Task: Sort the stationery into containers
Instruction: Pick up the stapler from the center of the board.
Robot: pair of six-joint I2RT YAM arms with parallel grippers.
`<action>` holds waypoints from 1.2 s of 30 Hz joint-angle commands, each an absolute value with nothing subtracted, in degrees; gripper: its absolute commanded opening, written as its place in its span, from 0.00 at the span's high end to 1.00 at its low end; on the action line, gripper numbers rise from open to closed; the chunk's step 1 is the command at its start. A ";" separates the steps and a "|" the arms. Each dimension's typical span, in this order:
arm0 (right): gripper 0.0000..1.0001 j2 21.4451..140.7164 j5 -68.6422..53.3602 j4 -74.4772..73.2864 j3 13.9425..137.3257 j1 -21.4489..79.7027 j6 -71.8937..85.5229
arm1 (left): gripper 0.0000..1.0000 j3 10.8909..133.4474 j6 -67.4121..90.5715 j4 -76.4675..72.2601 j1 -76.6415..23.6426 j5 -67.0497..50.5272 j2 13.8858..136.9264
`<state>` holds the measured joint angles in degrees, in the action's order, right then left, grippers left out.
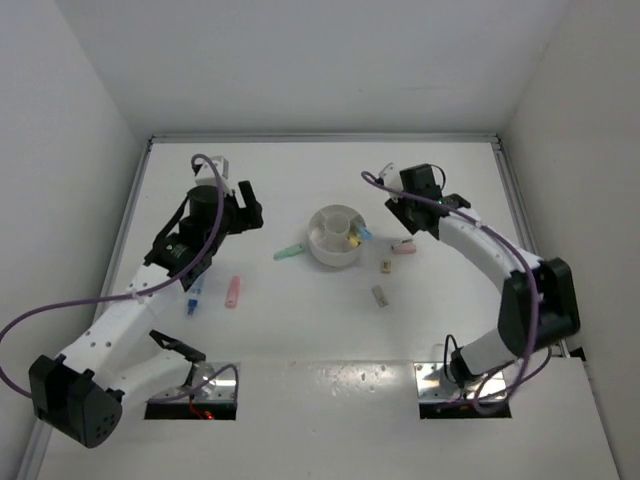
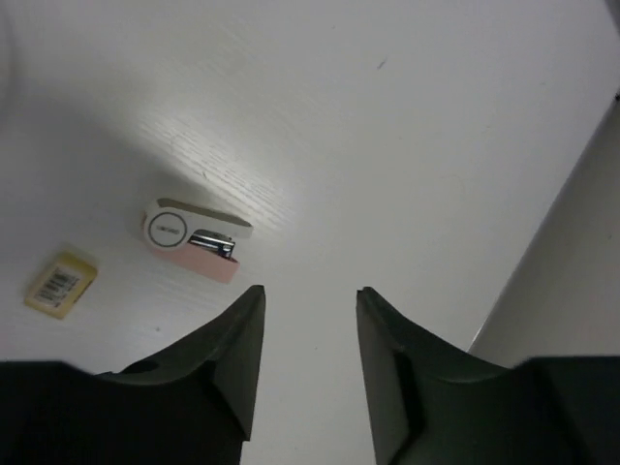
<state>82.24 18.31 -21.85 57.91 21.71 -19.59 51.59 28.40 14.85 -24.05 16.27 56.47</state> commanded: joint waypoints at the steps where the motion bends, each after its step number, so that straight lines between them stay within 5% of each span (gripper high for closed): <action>1: 0.54 92.00 10.64 -31.28 62.83 16.89 -17.84 | 0.14 51.68 25.05 18.45 -22.59 13.53 59.24; 5: 0.41 92.03 -3.67 -27.79 59.70 9.25 -30.98 | 0.10 51.68 25.05 18.46 -22.59 15.91 56.35; 18: 0.41 86.39 -29.96 -23.91 48.69 4.92 -66.61 | 0.09 50.45 25.05 17.93 -22.59 13.97 53.26; 36: 0.41 100.35 -31.90 -22.66 57.82 4.92 -72.33 | 0.09 49.92 24.52 17.93 -22.59 12.84 52.73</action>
